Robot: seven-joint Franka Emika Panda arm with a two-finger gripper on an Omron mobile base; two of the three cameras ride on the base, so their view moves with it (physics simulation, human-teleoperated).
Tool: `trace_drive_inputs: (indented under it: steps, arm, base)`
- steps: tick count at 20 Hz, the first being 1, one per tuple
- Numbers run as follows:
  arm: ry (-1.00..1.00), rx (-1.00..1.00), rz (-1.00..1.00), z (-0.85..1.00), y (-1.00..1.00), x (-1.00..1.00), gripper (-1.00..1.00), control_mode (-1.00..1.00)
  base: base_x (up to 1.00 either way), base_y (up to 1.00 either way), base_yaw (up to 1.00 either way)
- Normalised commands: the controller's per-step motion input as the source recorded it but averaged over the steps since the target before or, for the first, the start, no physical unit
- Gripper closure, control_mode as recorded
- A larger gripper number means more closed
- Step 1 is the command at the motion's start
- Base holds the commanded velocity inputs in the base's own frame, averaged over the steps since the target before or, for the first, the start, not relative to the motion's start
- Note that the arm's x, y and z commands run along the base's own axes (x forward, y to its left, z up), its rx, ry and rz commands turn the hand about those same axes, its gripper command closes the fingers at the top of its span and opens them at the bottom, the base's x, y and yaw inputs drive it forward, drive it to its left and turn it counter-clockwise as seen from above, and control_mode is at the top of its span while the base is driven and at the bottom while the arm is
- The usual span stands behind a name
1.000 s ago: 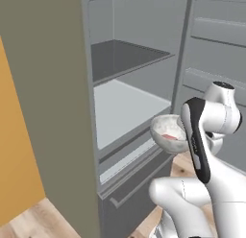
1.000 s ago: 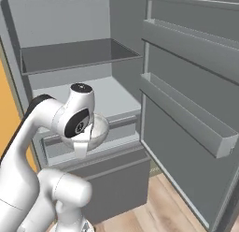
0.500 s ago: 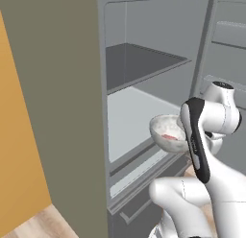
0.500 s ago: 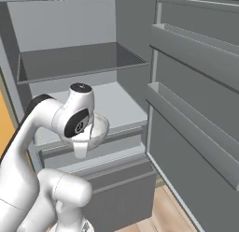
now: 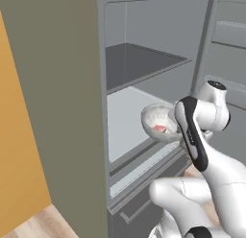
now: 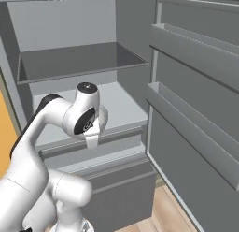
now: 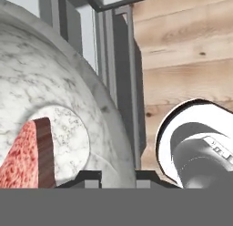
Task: Place one of the steaks on the plate and the other in the bowl. Then place the bowl in the fridge.
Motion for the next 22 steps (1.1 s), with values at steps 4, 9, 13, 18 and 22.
trace_drive_inputs:
  steps: [4, 9, 13, 18, 22]
  arm:
    - [-0.08, 0.0, 0.16, -0.19, 0.0, 1.0, 1.0, -1.0]
    - [-0.08, 0.0, 0.01, -0.13, 0.08, 0.91, 1.0, -1.0]
    - [0.0, -0.01, 0.0, -0.23, 0.33, 0.71, 1.0, -1.0]
    - [-0.02, 0.0, -0.07, -0.38, 0.07, 0.37, 1.0, -1.0]
    - [-0.07, 0.02, 0.0, -0.16, 0.15, 0.26, 1.0, -1.0]
  base:
    - [0.0, 0.0, 0.0]
    - [0.0, 0.0, 0.0]
    - [0.0, 0.0, 0.0]
    - [0.0, 0.0, 0.0]
    - [0.0, 0.0, 0.0]
